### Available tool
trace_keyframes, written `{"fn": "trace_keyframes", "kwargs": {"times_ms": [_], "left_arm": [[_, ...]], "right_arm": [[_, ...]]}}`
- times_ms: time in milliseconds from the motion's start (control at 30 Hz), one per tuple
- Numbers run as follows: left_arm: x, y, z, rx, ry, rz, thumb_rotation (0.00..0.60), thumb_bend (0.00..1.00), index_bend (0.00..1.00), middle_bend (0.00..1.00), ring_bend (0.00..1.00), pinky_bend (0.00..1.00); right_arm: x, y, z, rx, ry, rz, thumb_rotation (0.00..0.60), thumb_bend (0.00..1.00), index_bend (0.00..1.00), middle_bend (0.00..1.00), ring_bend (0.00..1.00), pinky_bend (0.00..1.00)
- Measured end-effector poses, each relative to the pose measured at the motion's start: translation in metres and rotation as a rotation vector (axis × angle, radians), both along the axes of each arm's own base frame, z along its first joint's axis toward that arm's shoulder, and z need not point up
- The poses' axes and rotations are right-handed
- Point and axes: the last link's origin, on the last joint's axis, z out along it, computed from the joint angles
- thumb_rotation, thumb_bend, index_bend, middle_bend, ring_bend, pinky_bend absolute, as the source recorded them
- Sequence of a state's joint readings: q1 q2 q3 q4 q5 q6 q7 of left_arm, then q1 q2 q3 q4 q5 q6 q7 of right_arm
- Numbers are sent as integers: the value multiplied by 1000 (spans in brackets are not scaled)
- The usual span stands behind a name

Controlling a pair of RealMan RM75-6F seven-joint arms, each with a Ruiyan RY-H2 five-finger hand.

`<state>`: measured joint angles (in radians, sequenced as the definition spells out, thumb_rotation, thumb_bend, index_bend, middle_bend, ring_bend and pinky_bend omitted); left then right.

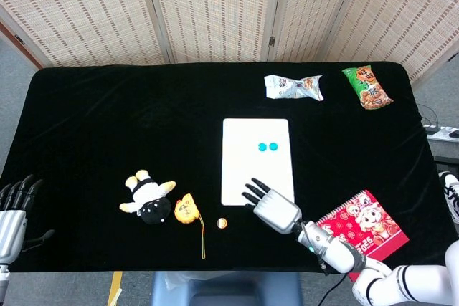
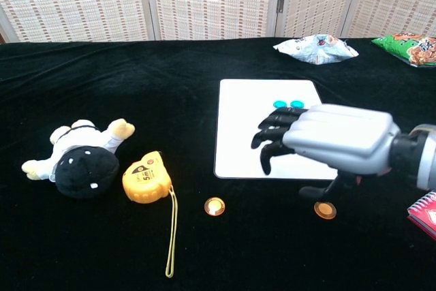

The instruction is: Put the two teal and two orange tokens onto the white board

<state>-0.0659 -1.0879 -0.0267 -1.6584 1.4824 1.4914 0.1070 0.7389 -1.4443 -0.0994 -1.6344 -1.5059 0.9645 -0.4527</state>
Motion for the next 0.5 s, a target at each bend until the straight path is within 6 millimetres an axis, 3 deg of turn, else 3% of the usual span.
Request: {"fn": "trace_keyframes", "kwargs": {"times_ms": [500], "left_arm": [[-9,-2,0,-2,-3,21,600,135,0,0,0,0]], "right_arm": [[45,13,-47,49,12,123,600,271,344,121,38,0]]}}
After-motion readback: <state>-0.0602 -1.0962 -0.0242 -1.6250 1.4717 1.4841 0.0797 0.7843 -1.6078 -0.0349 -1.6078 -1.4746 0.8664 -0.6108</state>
